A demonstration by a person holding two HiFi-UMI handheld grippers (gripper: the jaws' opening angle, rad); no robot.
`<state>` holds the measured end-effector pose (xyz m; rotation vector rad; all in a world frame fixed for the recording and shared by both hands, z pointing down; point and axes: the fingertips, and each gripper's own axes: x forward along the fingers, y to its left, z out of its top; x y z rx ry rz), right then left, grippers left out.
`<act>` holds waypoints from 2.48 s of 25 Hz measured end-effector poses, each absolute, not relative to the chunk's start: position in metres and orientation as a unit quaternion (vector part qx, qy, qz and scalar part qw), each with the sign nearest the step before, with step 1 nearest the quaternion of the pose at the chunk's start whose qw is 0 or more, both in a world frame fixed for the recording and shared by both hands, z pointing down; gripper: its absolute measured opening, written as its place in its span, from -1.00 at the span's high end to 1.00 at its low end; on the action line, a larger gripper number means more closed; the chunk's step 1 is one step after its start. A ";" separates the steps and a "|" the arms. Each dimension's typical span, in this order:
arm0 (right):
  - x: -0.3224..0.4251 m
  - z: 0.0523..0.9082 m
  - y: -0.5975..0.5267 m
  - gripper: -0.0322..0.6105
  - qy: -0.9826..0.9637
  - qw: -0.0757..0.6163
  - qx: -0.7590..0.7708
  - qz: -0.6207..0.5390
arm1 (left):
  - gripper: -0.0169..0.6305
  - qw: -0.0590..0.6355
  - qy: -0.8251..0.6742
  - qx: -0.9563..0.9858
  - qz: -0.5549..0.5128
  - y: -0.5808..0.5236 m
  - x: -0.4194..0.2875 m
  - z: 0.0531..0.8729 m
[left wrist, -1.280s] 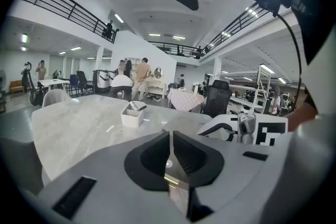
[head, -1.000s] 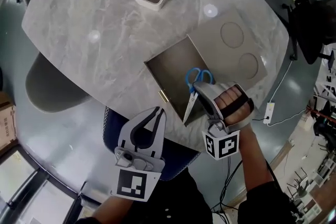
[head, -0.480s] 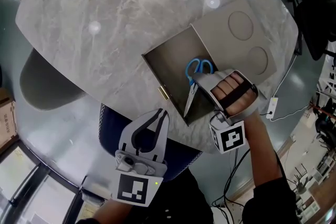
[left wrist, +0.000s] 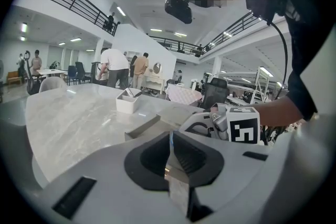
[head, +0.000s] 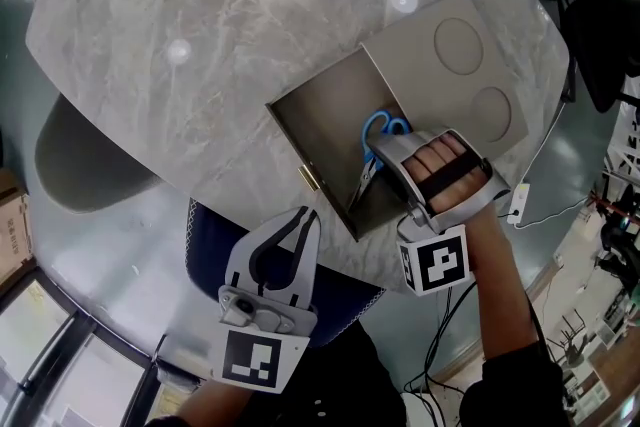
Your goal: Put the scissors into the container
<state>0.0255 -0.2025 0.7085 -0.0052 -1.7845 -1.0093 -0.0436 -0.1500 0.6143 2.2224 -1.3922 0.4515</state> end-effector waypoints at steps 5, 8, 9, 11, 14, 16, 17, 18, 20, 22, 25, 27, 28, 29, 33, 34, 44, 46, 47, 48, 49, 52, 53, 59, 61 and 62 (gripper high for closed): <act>0.025 0.706 -0.200 0.30 -0.757 0.531 -0.008 -0.380 | 0.85 0.243 -0.507 0.810 0.165 -0.149 -0.041 0.615; 0.025 0.702 -0.197 0.18 -0.764 0.537 -0.011 -0.358 | 0.85 0.244 -0.505 0.811 0.167 -0.148 -0.042 0.615; 0.025 0.700 -0.197 0.18 -0.766 0.538 -0.011 -0.353 | 0.85 0.244 -0.505 0.811 0.167 -0.148 -0.042 0.614; 0.028 0.696 -0.195 0.14 -0.770 0.540 -0.009 -0.340 | 0.85 0.244 -0.505 0.811 0.167 -0.148 -0.041 0.613; 0.034 0.687 -0.197 0.22 -0.780 0.536 0.010 -0.324 | 0.85 0.243 -0.503 0.812 0.170 -0.148 -0.041 0.612; 0.037 0.682 -0.199 0.47 -0.788 0.526 0.031 -0.319 | 0.85 0.242 -0.502 0.812 0.172 -0.149 -0.041 0.612; 0.037 0.680 -0.200 0.61 -0.790 0.522 0.040 -0.318 | 0.85 0.242 -0.502 0.812 0.171 -0.149 -0.041 0.612; 0.037 0.680 -0.200 0.80 -0.792 0.519 0.047 -0.318 | 0.85 0.241 -0.502 0.813 0.171 -0.150 -0.040 0.612; 0.038 0.680 -0.199 0.88 -0.793 0.519 0.053 -0.315 | 0.85 0.241 -0.499 0.815 0.172 -0.150 -0.038 0.612; 0.038 0.679 -0.198 0.89 -0.793 0.520 0.055 -0.314 | 0.85 0.239 -0.497 0.816 0.173 -0.150 -0.036 0.611; 0.038 0.667 -0.200 0.91 -0.798 0.512 0.073 -0.309 | 0.85 0.230 -0.494 0.821 0.171 -0.153 -0.034 0.607; 0.038 0.652 -0.198 0.91 -0.808 0.502 0.090 -0.295 | 0.85 0.226 -0.492 0.823 0.171 -0.152 -0.032 0.600; 0.038 0.643 -0.196 0.91 -0.814 0.497 0.097 -0.286 | 0.85 0.225 -0.492 0.823 0.170 -0.151 -0.031 0.595; 0.038 0.634 -0.194 0.91 -0.819 0.491 0.104 -0.277 | 0.85 0.224 -0.491 0.824 0.169 -0.150 -0.029 0.589; 0.038 0.593 -0.198 0.91 -0.833 0.469 0.155 -0.250 | 0.86 0.197 -0.484 0.838 0.154 -0.158 -0.025 0.560; 0.039 0.582 -0.199 0.91 -0.836 0.462 0.172 -0.240 | 0.86 0.190 -0.485 0.841 0.149 -0.160 -0.025 0.552; 0.069 0.467 -0.177 0.91 -0.867 0.336 0.361 -0.073 | 0.86 0.145 -0.489 0.854 0.103 -0.156 -0.022 0.458; 0.075 0.448 -0.166 0.91 -0.871 0.296 0.390 -0.046 | 0.86 0.136 -0.489 0.856 0.097 -0.150 -0.022 0.441; 0.077 0.439 -0.161 0.91 -0.873 0.273 0.403 -0.036 | 0.86 0.130 -0.488 0.858 0.094 -0.147 -0.021 0.433; 0.080 0.429 -0.157 0.91 -0.873 0.251 0.417 -0.026 | 0.86 0.123 -0.487 0.860 0.090 -0.144 -0.020 0.425; 0.083 0.419 -0.153 0.91 -0.873 0.228 0.431 -0.017 | 0.86 0.114 -0.485 0.863 0.087 -0.142 -0.018 0.417; 0.088 0.389 -0.141 0.91 -0.868 0.167 0.467 0.000 | 0.86 0.089 -0.479 0.870 0.074 -0.135 -0.013 0.394; 0.089 0.380 -0.137 0.91 -0.866 0.153 0.476 0.001 | 0.86 0.082 -0.478 0.872 0.070 -0.132 -0.013 0.386; 0.102 0.337 -0.114 0.91 -0.850 0.077 0.520 0.014 | 0.86 0.048 -0.479 0.875 0.056 -0.116 -0.016 0.349; 0.103 0.332 -0.108 0.91 -0.846 0.058 0.530 0.021 | 0.86 0.042 -0.484 0.873 0.050 -0.111 -0.019 0.343; 0.102 0.330 -0.105 0.91 -0.843 0.051 0.534 0.023 | 0.86 0.041 -0.486 0.872 0.047 -0.109 -0.021 0.341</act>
